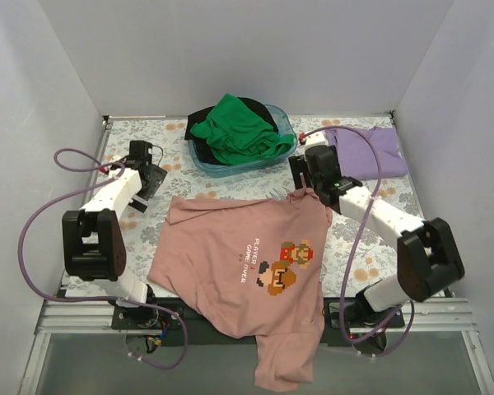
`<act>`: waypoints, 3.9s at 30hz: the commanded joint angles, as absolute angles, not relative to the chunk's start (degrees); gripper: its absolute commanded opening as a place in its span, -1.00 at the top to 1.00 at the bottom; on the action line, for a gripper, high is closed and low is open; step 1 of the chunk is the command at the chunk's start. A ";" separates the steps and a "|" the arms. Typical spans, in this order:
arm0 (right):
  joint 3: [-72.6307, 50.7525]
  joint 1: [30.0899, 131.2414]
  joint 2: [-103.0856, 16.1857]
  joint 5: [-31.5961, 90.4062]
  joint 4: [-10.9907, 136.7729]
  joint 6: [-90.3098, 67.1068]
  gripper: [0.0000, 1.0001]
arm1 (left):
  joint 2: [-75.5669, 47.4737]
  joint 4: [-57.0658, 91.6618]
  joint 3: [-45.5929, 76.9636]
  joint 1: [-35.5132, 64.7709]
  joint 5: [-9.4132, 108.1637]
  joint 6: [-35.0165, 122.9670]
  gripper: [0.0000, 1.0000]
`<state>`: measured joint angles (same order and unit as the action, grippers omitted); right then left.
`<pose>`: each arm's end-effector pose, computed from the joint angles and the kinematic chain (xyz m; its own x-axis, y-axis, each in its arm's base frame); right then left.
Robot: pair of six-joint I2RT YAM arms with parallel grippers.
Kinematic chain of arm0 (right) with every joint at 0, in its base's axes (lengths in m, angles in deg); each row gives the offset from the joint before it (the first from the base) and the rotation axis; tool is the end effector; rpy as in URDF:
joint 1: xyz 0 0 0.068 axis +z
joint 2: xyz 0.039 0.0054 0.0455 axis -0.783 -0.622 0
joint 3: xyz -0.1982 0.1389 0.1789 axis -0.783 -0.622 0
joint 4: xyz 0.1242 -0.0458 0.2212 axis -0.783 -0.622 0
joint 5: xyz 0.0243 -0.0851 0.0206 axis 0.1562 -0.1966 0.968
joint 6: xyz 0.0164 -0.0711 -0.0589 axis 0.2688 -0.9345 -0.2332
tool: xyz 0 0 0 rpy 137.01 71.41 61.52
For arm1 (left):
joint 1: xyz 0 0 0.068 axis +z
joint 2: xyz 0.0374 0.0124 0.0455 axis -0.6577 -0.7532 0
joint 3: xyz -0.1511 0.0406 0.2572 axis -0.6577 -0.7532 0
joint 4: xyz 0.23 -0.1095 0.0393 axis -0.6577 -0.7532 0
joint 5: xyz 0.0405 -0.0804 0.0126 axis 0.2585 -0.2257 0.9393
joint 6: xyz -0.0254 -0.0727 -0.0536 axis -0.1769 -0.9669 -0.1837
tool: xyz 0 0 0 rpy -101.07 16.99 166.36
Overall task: Fold and stack the t-shirts
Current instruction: Flatten the tshirt out
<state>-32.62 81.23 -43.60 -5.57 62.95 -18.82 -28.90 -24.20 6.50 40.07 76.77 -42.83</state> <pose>0.3225 0.1391 0.2763 -0.4047 -0.2380 -0.8829 -0.0900 0.9712 -0.2206 0.3244 0.0218 0.2081 0.2450 -0.9393 -0.2400 -0.8919 -0.1214 -0.4357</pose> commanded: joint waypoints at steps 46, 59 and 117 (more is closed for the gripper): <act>-14.34 73.07 -65.02 9.54 53.91 -7.52 -0.57 | -38.22 -17.68 7.15 35.24 67.83 -36.29 1.00; -11.16 71.75 -71.18 5.15 53.82 -6.73 0.16 | -29.71 -19.79 8.29 35.24 69.94 -35.23 1.00; 13.21 71.75 -10.10 24.74 41.18 -12.44 0.97 | 8.98 -40.87 52.55 37.26 74.34 -32.87 1.00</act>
<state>3.38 71.59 -11.10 18.58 45.23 -13.29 9.98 -36.88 44.11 36.90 74.37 -35.88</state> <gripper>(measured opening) 0.023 0.015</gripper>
